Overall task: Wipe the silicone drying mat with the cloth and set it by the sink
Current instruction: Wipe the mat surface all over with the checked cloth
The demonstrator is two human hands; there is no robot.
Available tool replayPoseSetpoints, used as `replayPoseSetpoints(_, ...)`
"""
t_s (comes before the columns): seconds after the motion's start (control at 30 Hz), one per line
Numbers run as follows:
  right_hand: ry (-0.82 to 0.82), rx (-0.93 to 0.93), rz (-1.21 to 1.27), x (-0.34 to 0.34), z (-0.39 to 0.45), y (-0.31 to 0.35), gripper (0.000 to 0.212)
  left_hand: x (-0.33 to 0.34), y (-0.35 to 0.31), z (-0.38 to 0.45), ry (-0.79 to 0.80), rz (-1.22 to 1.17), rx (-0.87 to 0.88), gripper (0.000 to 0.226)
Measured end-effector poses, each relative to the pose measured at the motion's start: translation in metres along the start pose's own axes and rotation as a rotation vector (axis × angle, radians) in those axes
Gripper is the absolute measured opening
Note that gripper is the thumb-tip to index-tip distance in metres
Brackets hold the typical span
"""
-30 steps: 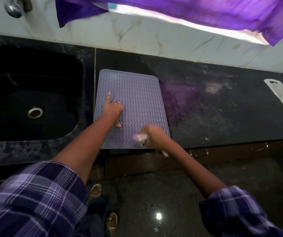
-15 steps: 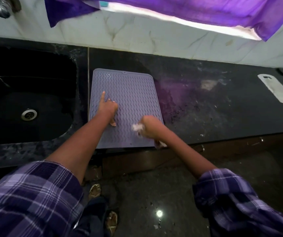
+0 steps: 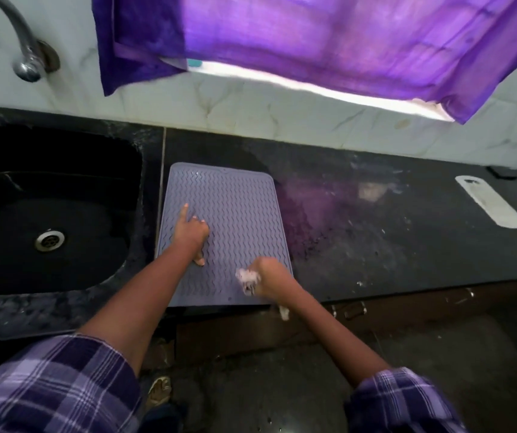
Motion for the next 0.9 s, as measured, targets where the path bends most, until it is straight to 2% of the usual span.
replayPoseSetpoints(0.03,-0.074,0.053,0.112,-0.016,0.011,-0.002,0.005,0.001,-0.002,0.000,-0.007,0.003,0.010,0.099)
replayPoseSetpoints(0.1,-0.179,0.176,0.328,-0.039,0.032,-0.009,0.028,0.001,-0.003,0.000,0.000,0.005,0.036,0.100)
replayPoseSetpoints(0.13,-0.178,0.248,0.423,-0.047,0.039,-0.012,0.031,0.000,-0.003,0.002,0.023,0.005,0.052,0.099)
replayPoseSetpoints(0.2,-0.176,0.417,0.639,-0.053,0.053,-0.026,0.022,-0.005,0.002,0.011,0.081,-0.011,0.076,0.089)
replayPoseSetpoints(0.3,-0.081,0.657,1.155,-0.043,0.074,-0.049,0.034,-0.021,0.011,0.039,0.048,-0.097,0.066,0.061)
replayPoseSetpoints(0.37,-0.032,0.700,1.351,-0.039,0.090,-0.061,0.037,-0.035,0.020,0.062,-0.057,-0.110,0.052,0.042)
replayPoseSetpoints(0.43,-0.015,0.704,1.409,-0.036,0.109,-0.075,0.031,-0.043,0.028,0.086,-0.124,-0.123,0.031,0.033)
replayPoseSetpoints(0.53,-0.068,0.727,1.268,-0.037,0.146,-0.096,0.018,-0.040,0.035,0.120,-0.080,-0.150,0.016,0.048)
replayPoseSetpoints(0.6,-0.212,0.670,0.971,-0.049,0.171,-0.106,0.017,-0.041,0.034,0.136,-0.063,-0.154,0.027,0.059)
replayPoseSetpoints(0.7,-0.447,0.329,0.257,-0.079,0.231,-0.095,0.019,-0.043,0.034,0.167,-0.101,-0.217,0.049,0.072)
replayPoseSetpoints(0.73,-0.484,0.217,0.102,-0.080,0.248,-0.084,0.021,-0.041,0.033,0.175,-0.101,-0.226,0.064,0.077)
replayPoseSetpoints(0.8,-0.468,0.064,-0.093,-0.063,0.278,-0.066,0.034,-0.035,0.032,0.186,-0.074,-0.200,0.111,0.082)
replayPoseSetpoints(0.9,-0.279,-0.051,-0.317,-0.017,0.304,-0.049,0.039,-0.028,0.032,0.197,-0.043,-0.134,0.157,0.084)
Point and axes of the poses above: each hand's wrist, its own z-axis towards the middle knuckle, its own x-axis out of the palm, y = z × x, the point moved 7 cm from there along z, towards the middle knuckle, and after that the axes turned 14 degrees about -y, right-handed, at the moved point
